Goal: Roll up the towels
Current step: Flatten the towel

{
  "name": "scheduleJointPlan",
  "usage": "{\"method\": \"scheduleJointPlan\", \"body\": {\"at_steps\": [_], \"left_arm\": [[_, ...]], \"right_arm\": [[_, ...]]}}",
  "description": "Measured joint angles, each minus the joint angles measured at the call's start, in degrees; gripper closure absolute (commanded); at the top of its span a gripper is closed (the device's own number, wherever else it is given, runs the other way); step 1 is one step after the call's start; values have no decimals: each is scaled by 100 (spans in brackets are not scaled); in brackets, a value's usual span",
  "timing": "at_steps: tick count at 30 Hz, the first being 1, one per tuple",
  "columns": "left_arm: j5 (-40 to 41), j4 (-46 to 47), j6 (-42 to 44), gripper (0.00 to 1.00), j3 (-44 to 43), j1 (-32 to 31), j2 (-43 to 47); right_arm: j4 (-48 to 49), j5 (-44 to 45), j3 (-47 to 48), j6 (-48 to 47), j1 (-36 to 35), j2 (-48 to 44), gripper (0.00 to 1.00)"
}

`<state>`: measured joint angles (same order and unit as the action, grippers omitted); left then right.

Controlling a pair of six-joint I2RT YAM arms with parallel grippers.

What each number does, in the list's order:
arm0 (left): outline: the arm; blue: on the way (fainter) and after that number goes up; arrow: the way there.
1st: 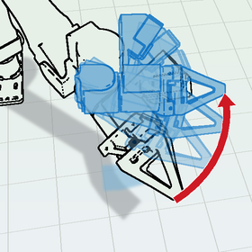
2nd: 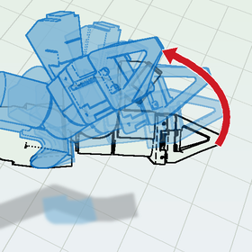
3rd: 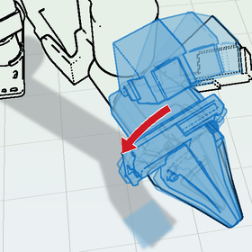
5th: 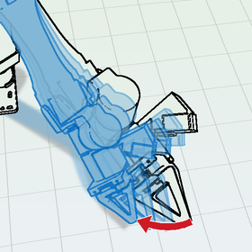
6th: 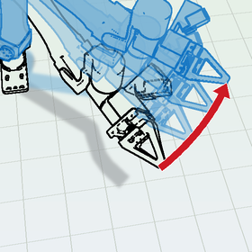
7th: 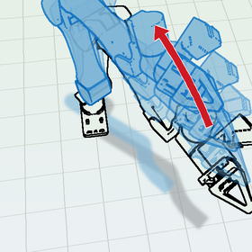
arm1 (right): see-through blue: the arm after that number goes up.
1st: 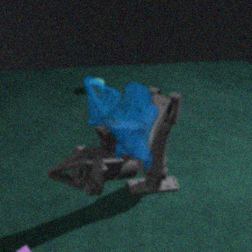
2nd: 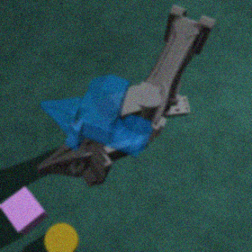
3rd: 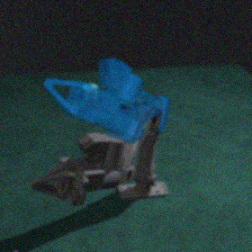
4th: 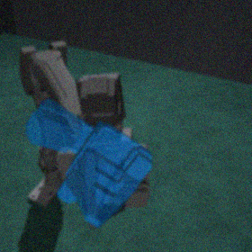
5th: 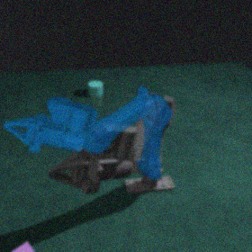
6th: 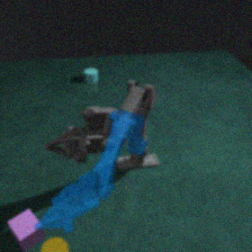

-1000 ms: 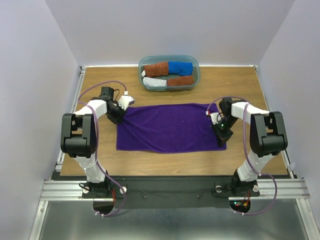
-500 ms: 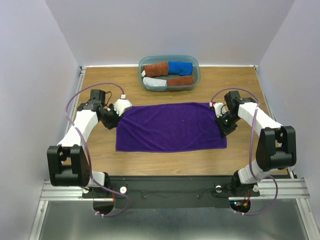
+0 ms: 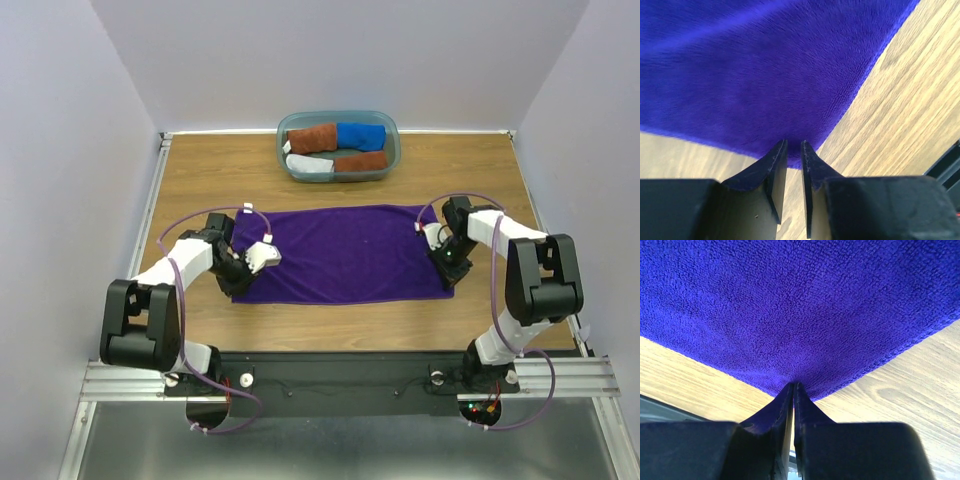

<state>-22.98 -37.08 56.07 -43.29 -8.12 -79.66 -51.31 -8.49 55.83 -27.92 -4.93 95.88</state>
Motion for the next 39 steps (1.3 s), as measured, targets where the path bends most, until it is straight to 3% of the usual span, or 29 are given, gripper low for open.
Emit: {"method": "scheduleJointPlan", "body": {"at_steps": [13,16,20,23,27,29,34,39], "left_arm": [[824,-11,614,80,278,-50,127],[1086,-278,863,79,278,-50,190],[1316,-824,1084,68,234,-39,221],[1340,-1139,1202,62,92,-39,221],[1272,-1467,1309,62,-190,-39,302],[1156,-1659,1325,62,-481,-39,345],[682,-1825,1097,66,-1519,-24,245],[240,-938,17,71,-2430,175,-212]], "right_arm": [[236,468,-570,-317,-13,-533,93],[168,555,-656,-450,-13,-654,93],[-87,741,-678,-638,-13,-597,93],[-326,782,-680,-748,-13,-566,82],[-815,474,-538,-962,0,-568,46],[-1272,168,-175,-1056,0,-629,40],[-1762,-433,968,-1123,-2,-855,45],[-1576,-610,1827,-852,4,-597,69]]}}
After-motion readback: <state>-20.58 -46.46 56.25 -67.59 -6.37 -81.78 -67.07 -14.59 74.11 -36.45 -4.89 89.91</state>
